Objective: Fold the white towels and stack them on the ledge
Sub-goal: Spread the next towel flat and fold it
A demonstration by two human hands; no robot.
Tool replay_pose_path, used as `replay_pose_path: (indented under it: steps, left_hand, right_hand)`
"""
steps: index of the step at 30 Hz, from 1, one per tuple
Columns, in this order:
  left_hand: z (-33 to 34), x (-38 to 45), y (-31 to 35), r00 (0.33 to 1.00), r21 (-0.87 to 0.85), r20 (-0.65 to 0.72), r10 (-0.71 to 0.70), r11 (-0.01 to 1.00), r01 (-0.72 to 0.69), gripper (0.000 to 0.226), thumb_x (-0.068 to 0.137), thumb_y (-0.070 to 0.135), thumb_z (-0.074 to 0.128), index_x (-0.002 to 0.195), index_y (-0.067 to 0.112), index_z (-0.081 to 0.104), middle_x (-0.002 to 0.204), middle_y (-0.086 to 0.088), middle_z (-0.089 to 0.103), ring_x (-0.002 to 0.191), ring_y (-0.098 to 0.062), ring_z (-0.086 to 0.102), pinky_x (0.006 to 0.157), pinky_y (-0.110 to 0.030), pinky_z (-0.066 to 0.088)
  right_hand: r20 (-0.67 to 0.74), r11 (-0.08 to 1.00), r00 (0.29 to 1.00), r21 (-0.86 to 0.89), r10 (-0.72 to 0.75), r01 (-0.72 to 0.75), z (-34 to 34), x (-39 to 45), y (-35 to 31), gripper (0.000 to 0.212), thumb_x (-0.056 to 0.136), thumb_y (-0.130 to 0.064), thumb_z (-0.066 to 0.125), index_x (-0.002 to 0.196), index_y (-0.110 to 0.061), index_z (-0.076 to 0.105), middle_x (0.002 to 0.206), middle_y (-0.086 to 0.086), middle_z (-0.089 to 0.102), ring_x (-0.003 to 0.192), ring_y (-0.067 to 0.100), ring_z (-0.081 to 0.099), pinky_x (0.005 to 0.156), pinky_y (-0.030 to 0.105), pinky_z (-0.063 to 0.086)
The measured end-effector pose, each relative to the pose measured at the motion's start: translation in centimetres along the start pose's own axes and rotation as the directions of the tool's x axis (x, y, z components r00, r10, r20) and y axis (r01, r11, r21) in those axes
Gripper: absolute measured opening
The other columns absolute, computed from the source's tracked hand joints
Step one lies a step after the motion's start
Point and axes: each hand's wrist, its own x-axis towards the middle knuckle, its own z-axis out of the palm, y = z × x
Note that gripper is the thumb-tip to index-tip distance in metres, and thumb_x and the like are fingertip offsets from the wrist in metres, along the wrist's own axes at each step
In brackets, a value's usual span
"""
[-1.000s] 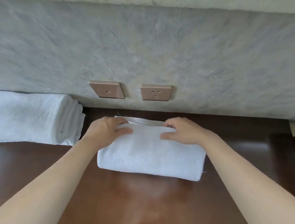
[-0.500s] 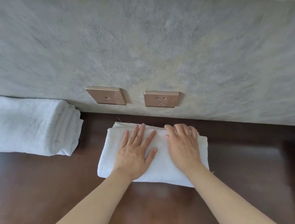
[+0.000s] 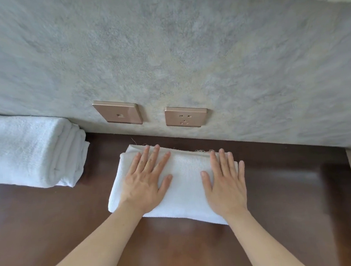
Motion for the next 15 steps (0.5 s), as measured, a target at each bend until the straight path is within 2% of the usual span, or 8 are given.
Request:
replay_pose_path:
  steps: [2, 4, 6, 8, 11, 15]
  left_hand:
    - [0.2, 0.2, 2.1, 1.000, -0.061, -0.025, -0.001, 0.998, 0.000, 0.066, 0.099, 0.060, 0.006, 0.158, 0.033, -0.003, 0.166, 0.002, -0.010, 0.152, -0.020, -0.020, 0.123, -0.041, -0.013]
    - [0.7, 0.2, 4.1, 0.992, -0.056, -0.039, 0.123, 0.991, -0.125, 0.063, 0.102, 0.051, 0.015, 0.159, 0.026, 0.010, 0.167, -0.003, 0.005, 0.154, -0.024, -0.007, 0.124, -0.043, -0.001]
    - [1.3, 0.0, 4.6, 0.969, 0.022, -0.022, 0.245, 0.969, -0.245, 0.061, 0.102, 0.042, 0.017, 0.159, 0.020, 0.013, 0.166, -0.006, 0.011, 0.154, -0.026, -0.001, 0.125, -0.043, 0.006]
    - [1.4, -0.1, 4.0, 0.960, 0.045, 0.014, 0.281, 0.959, -0.281, 0.061, 0.103, 0.043, 0.014, 0.160, 0.022, 0.012, 0.167, -0.004, 0.005, 0.154, -0.024, -0.002, 0.124, -0.042, 0.003]
    - [1.2, -0.4, 1.7, 0.982, 0.005, -0.028, 0.188, 0.982, -0.188, 0.062, 0.101, 0.049, 0.023, 0.159, 0.028, 0.017, 0.167, -0.001, 0.009, 0.154, -0.023, 0.004, 0.124, -0.044, 0.007]
    - [1.2, -0.7, -2.7, 0.997, 0.046, -0.041, 0.066, 0.997, -0.064, 0.067, 0.100, 0.057, 0.017, 0.160, 0.031, 0.002, 0.168, 0.001, 0.002, 0.155, -0.019, -0.003, 0.125, -0.042, 0.004]
  right_hand:
    - [-0.071, 0.999, 0.997, 0.034, -0.002, 0.004, -0.6, -0.3, -2.1, 0.068, 0.101, -0.050, 0.010, 0.160, -0.017, 0.014, 0.168, 0.006, 0.008, 0.155, 0.024, -0.001, 0.122, 0.056, -0.001]
    - [-0.160, 0.986, 0.983, 0.126, -0.090, 0.111, -0.3, -1.4, -4.4, 0.062, 0.101, -0.039, 0.022, 0.159, -0.016, 0.024, 0.166, 0.006, 0.016, 0.155, 0.024, 0.005, 0.122, 0.055, 0.005]
    - [-0.154, 0.966, 0.974, 0.175, -0.166, 0.193, 0.6, -2.4, -5.7, 0.063, 0.098, -0.034, 0.026, 0.159, -0.022, 0.021, 0.166, 0.004, 0.016, 0.155, 0.022, 0.005, 0.122, 0.053, 0.012]
    - [-0.103, 0.966, 0.980, 0.180, -0.171, 0.187, 1.5, -2.8, -5.2, 0.063, 0.099, -0.038, 0.023, 0.160, -0.025, 0.015, 0.167, 0.003, 0.013, 0.155, 0.020, 0.004, 0.123, 0.051, 0.014]
    - [-0.120, 0.981, 0.985, 0.135, -0.126, 0.142, 2.0, -2.2, -3.6, 0.062, 0.102, -0.043, 0.020, 0.160, -0.023, 0.016, 0.167, 0.003, 0.012, 0.155, 0.021, 0.004, 0.124, 0.047, 0.011]
    - [-0.120, 0.991, 0.990, 0.101, -0.076, 0.088, 2.1, -1.3, -2.1, 0.063, 0.102, -0.052, 0.017, 0.160, -0.027, 0.015, 0.168, 0.003, 0.010, 0.155, 0.025, 0.001, 0.124, 0.048, 0.011]
